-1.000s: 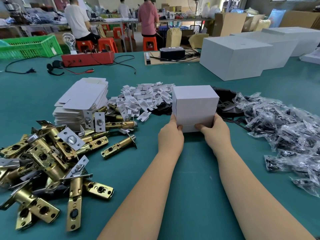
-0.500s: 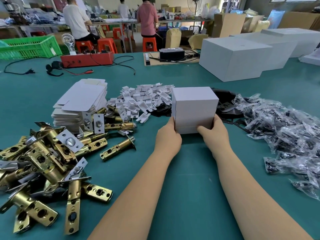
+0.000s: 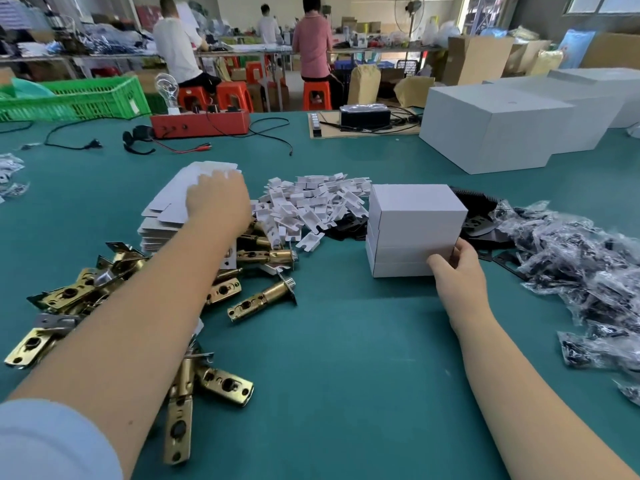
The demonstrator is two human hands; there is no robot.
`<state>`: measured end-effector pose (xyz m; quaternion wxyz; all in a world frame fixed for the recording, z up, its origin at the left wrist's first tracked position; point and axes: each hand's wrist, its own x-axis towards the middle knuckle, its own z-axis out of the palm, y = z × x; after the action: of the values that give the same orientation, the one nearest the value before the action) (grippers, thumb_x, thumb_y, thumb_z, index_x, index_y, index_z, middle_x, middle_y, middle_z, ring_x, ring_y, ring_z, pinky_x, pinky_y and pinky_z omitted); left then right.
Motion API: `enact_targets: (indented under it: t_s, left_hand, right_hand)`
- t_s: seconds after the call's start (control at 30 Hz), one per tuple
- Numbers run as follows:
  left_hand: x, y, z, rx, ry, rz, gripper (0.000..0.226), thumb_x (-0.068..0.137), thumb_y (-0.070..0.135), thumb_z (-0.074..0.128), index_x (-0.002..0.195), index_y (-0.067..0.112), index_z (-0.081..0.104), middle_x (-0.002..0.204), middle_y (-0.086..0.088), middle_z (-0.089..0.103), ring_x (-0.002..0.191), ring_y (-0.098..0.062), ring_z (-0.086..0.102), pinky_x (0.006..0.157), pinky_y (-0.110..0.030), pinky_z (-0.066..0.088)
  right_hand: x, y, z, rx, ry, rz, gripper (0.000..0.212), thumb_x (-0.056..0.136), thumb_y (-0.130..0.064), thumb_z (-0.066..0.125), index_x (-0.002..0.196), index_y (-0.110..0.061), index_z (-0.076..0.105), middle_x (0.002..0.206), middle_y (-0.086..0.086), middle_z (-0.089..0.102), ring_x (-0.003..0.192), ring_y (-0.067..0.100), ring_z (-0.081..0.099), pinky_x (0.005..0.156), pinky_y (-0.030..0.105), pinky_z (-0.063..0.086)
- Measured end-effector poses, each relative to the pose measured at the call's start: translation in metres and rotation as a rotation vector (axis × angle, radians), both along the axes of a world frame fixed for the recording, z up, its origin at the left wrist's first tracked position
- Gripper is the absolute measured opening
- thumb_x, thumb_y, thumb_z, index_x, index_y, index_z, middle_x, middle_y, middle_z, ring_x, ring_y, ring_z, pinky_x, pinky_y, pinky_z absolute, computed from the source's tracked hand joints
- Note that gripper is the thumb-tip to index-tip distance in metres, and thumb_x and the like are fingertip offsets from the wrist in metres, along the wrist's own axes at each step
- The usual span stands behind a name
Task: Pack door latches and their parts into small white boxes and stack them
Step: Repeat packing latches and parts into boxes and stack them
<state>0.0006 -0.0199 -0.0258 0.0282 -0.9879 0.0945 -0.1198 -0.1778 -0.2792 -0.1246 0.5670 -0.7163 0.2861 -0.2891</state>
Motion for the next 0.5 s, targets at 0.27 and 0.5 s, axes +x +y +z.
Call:
enact_targets:
  t_s: [0.27,0.5]
  left_hand:
    - [0.027,0.020,-0.005,-0.038,0.291,0.268,0.032,0.094,0.016,0.049,0.124,0.008,0.055,0.123,-0.013,0.055,0.118,-0.035,0.048,0.088,-0.039,0.038]
    - [0.010,0.019,0.015,0.076,0.017,0.001,0.027,0.092,-0.003,0.045,0.113,0.006,0.061,0.085,-0.009,0.051,0.091,-0.032,0.053,0.073,-0.039,0.046]
  right_hand:
    - [0.002,-0.002,-0.004,-0.037,0.008,-0.020,0.031,0.086,-0.012,0.054,0.113,-0.027,0.050,0.088,-0.017,0.056,0.076,-0.002,0.051,0.061,0.020,0.037]
    - [-0.001,0.000,-0.005,-0.004,-0.018,-0.020,0.040,0.085,-0.008,0.054,0.117,-0.030,0.045,0.092,-0.022,0.057,0.073,-0.016,0.054,0.061,0.011,0.037]
